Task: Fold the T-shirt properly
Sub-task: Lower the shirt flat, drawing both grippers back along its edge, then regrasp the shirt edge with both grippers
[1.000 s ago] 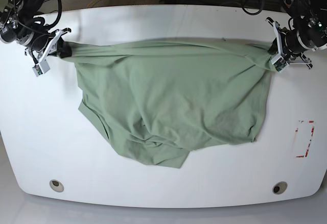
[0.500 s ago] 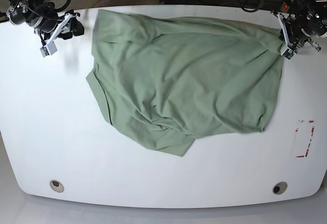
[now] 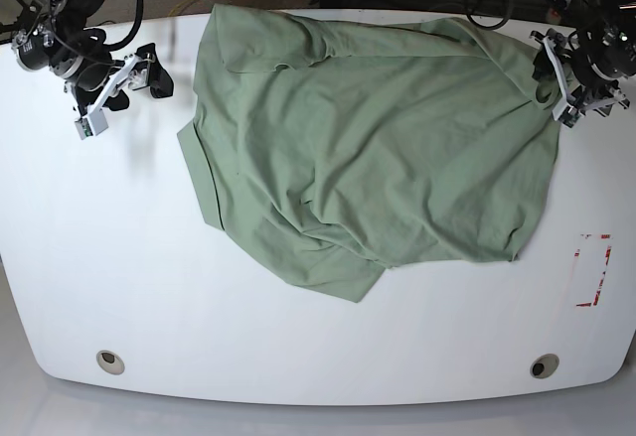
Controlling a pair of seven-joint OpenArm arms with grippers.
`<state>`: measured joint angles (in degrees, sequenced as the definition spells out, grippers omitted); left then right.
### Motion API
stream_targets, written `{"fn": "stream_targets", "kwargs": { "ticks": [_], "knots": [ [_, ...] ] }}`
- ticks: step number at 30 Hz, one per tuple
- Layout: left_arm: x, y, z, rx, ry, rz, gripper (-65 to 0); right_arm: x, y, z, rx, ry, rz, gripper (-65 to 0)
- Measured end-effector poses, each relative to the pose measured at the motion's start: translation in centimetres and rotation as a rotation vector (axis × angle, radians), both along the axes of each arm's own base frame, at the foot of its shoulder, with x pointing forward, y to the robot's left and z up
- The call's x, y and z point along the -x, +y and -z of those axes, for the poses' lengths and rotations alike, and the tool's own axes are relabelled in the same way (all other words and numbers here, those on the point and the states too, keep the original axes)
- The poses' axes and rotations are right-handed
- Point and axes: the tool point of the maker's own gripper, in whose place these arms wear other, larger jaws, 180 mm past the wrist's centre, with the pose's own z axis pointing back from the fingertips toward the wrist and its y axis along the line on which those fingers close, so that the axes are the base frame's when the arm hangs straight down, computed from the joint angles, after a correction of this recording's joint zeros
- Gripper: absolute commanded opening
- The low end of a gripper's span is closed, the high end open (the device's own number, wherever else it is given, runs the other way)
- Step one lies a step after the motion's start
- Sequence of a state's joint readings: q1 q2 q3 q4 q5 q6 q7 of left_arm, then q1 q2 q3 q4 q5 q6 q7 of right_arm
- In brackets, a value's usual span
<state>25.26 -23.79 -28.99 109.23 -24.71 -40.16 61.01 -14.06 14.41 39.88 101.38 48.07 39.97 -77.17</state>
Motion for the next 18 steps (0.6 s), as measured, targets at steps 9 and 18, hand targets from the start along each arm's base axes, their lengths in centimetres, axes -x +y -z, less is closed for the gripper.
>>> {"fn": "stream_targets", "kwargs": {
  "ticks": [9,18],
  "knots": [
    [-0.3,3.3,-3.4,0.089,-0.131,-0.155,-31.8,-2.1,3.1,2.2,-0.169,0.008,0.055,-10.3],
    [-1.0,4.1,-4.5,0.110,-0.195,-0.209,-31.7,-2.9,5.2,3.9,-0.293,0.025,0.099,-10.5]
  ]
}}
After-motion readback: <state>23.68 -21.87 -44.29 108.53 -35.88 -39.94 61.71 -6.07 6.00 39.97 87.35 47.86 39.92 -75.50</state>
